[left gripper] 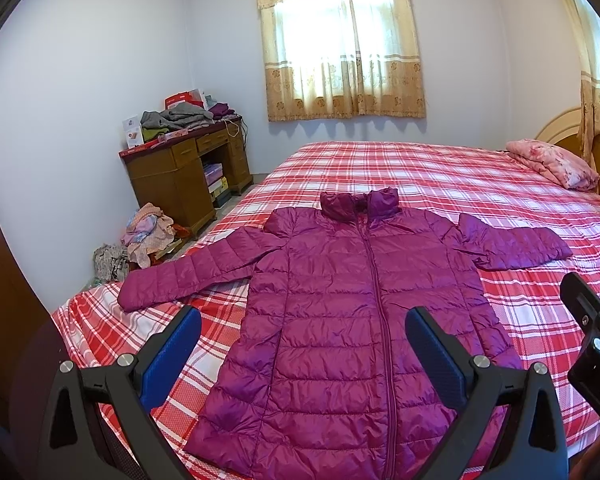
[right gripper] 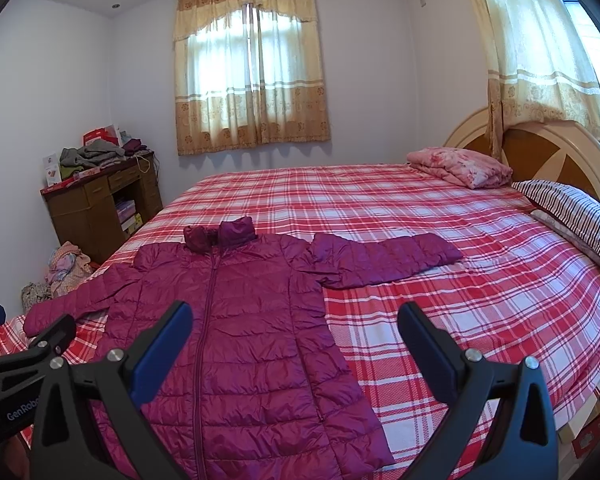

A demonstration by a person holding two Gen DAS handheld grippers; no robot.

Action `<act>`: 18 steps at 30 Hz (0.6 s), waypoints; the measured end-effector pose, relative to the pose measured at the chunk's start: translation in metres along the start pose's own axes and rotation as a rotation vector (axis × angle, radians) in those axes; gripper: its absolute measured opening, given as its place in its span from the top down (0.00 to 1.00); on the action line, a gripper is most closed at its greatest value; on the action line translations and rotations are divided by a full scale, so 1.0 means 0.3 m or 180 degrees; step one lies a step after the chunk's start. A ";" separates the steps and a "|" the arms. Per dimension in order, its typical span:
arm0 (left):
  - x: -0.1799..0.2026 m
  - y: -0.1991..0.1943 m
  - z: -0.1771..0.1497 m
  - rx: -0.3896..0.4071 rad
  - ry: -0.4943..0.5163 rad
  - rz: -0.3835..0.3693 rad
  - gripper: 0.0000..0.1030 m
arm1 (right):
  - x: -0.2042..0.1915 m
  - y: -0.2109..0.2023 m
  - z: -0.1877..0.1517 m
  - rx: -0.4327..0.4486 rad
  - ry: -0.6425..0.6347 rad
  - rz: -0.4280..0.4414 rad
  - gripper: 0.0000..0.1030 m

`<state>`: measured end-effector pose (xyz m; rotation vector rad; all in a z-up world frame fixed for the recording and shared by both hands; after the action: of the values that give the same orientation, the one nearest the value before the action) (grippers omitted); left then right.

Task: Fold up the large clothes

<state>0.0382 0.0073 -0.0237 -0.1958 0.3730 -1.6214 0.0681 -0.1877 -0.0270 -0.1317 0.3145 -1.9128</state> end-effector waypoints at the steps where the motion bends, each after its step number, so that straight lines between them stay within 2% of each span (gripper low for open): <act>1: -0.001 -0.002 0.000 0.0002 0.0003 0.0001 0.01 | 0.000 0.000 0.001 0.0003 0.0000 0.0000 0.00; 18: 0.007 0.013 0.005 -0.0001 0.0026 -0.0002 0.01 | -0.010 0.001 0.002 -0.0004 -0.0005 0.0008 0.00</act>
<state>0.0423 0.0048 -0.0239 -0.1895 0.3794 -1.6231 0.0696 -0.1853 -0.0263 -0.1336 0.3147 -1.9099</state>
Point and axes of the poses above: each gripper's, at about its wrist camera, not at the fingertips, and y roughly the way its jaws point, x to its right, z to its top, the point moved 5 cm from there along y, roughly the way its jaws point, and after that the axes turned 10 degrees about x, right-handed, at the moved point
